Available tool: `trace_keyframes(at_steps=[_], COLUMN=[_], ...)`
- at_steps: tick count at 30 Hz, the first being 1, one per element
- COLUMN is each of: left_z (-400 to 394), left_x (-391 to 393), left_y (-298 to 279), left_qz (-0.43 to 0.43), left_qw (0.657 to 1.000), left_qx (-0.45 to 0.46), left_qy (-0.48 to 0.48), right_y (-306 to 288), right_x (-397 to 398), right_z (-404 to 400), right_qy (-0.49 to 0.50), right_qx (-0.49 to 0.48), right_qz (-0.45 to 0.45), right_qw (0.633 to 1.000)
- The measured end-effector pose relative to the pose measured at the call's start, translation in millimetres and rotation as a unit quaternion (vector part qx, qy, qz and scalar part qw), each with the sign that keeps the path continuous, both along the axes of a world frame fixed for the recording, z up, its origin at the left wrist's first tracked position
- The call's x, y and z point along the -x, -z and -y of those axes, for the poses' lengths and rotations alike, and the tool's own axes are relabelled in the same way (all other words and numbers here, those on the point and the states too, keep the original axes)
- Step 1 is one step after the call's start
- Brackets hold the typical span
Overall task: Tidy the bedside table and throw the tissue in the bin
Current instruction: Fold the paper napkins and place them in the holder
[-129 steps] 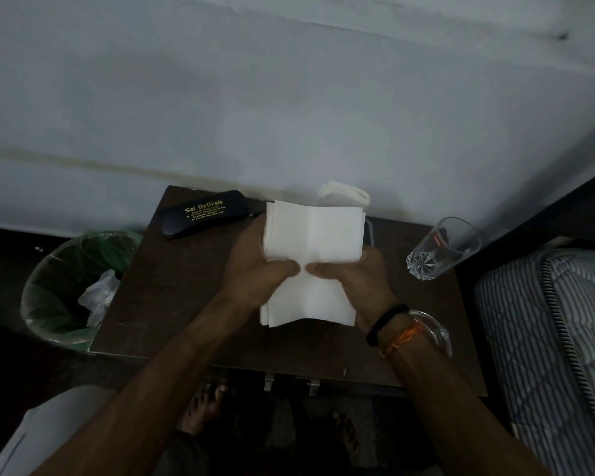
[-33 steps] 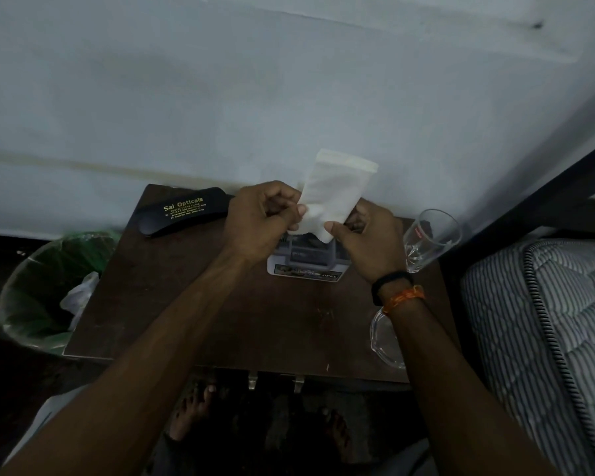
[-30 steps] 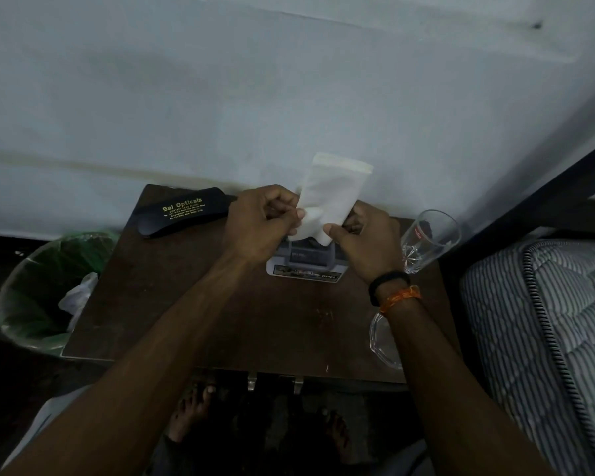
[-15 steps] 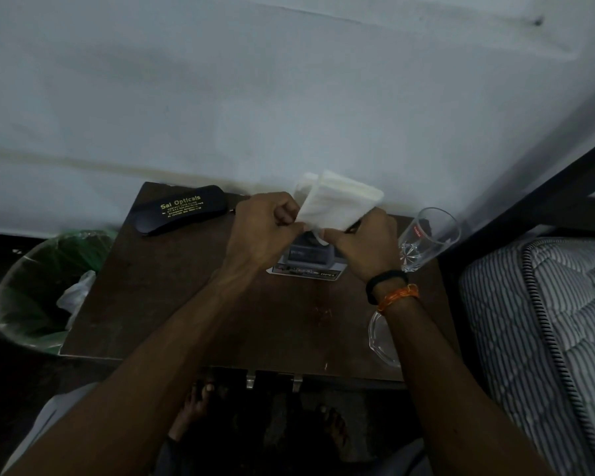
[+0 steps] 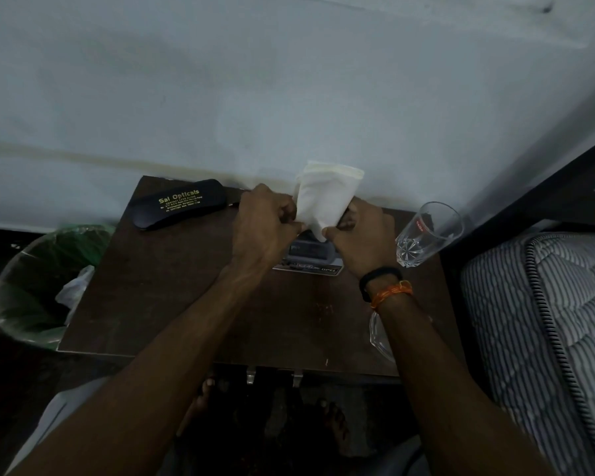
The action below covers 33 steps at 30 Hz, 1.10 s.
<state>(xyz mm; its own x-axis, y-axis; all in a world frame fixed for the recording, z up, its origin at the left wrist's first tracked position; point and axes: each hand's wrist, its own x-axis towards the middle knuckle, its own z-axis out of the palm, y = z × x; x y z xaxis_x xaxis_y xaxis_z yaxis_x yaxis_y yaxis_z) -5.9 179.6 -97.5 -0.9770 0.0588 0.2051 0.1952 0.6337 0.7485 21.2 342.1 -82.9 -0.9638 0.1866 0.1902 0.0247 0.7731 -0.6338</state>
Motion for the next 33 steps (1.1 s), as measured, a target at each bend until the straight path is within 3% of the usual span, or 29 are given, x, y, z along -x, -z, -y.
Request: trace_keyframes(at_steps=[8,12,17,24,33], left_z=[-4,2,7,0,-5], left_x=[0,-1,3,-3,-3], left_y=[7,-6,-15,-14,-4], left_qz=[-0.007,0.011,-0.003,-0.026,-0.078], left_qw=[0.998,1.000,0.999,0.998,0.994], left_qx=[0.053,-0.023,-0.038,0.051,0.082], left_qy=[-0.013,0.013,0.026,0.006,0.003], right_y=[7,-5,-15,-12,-10], right_x=[-2,-6,-6,-7,-6], right_z=[7,7,4,4,1], right_qy=[0.008,0.000,0.018,0.016,0.028], right_qx=[-0.055,0.014,0.062,0.038,0.028], right_qz=[0.006,-0.011,-0.063,-0.079,-0.086], right_qw=[0.998,1.000,0.996,0.996,0.996])
